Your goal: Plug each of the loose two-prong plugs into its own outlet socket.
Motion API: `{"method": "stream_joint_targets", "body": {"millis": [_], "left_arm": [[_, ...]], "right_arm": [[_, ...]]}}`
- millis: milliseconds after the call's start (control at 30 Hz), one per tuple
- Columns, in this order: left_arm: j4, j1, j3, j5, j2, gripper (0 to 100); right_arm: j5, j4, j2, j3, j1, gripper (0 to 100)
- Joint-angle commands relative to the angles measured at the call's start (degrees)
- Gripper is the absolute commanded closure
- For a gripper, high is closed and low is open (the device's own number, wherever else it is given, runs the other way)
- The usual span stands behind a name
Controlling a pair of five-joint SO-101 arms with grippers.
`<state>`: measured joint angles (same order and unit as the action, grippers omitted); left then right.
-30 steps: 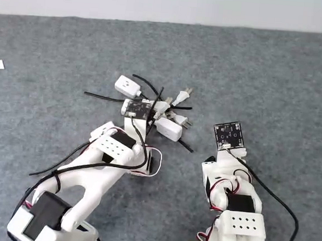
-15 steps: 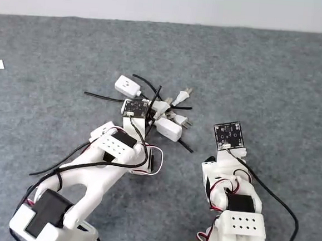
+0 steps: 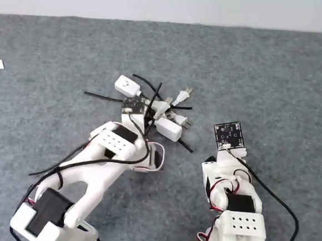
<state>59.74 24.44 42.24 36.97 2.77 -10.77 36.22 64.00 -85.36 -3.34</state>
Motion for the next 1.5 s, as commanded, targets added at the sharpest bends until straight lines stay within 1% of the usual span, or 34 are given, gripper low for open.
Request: {"method": "stream_joint_targets", "body": {"millis": [0,133,267,300,433,500,633,700,833,933,1033,1100,1200,1267,1333,1467], "left_arm": [[2.0,0.4,-3.6,1.2,0.9,64],[6.5,-2.6,-6.9,1.2,3.6,66],[10.6,-7.2,-8.9,1.1,9.6,66],[11.8,-8.5,-9.0,0.3,11.4,66],[14.6,-13.9,-7.5,-7.5,18.9,66],[11.6,-15.2,-3.9,-8.0,21.4,67],[-0.7,-18.7,5.9,-8.3,23.2,68],[-5.1,-20.6,8.5,-8.2,23.5,69],[-6.1,-20.9,8.9,-8.2,23.1,72],[-6.8,-21.5,9.4,-8.2,23.1,73],[-10.1,-25.4,10.6,-8.2,23.1,74],[-13.2,-29.1,11.3,-8.2,23.1,74],[-15.8,-33.4,11.4,-8.1,23.1,75],[-16.2,-34.3,11.4,-8.0,23.1,75],[-16.2,-34.3,11.4,-8.1,23.1,75],[-16.4,-34.4,11.4,-8.1,23.1,75]], "right_arm": [[-1.1,0.7,1.2,0.4,-0.6,88.7],[-1.1,0.7,1.2,0.4,-0.5,88.7],[-1.1,0.7,1.2,0.4,-0.5,89.0],[-1.1,0.7,1.2,0.4,-0.5,89.0],[-1.1,0.7,1.2,0.4,-0.2,89.0],[-0.9,0.7,1.2,0.5,-0.1,89.0],[-0.6,0.8,1.3,1.0,2.0,89.1],[0.2,0.8,1.3,1.6,3.2,89.1],[5.3,3.1,1.3,4.7,6.7,89.1],[7.4,2.9,1.3,7.8,8.0,89.1],[9.8,2.9,0.7,13.0,7.8,89.1],[11.7,3.0,0.7,16.6,5.9,89.1],[12.8,3.5,0.7,20.9,1.2,89.1],[13.0,3.5,0.6,23.2,-1.8,89.1],[14.8,3.6,-0.7,25.7,-4.1,89.1],[16.1,3.6,-10.1,32.7,-5.1,89.1]]}}
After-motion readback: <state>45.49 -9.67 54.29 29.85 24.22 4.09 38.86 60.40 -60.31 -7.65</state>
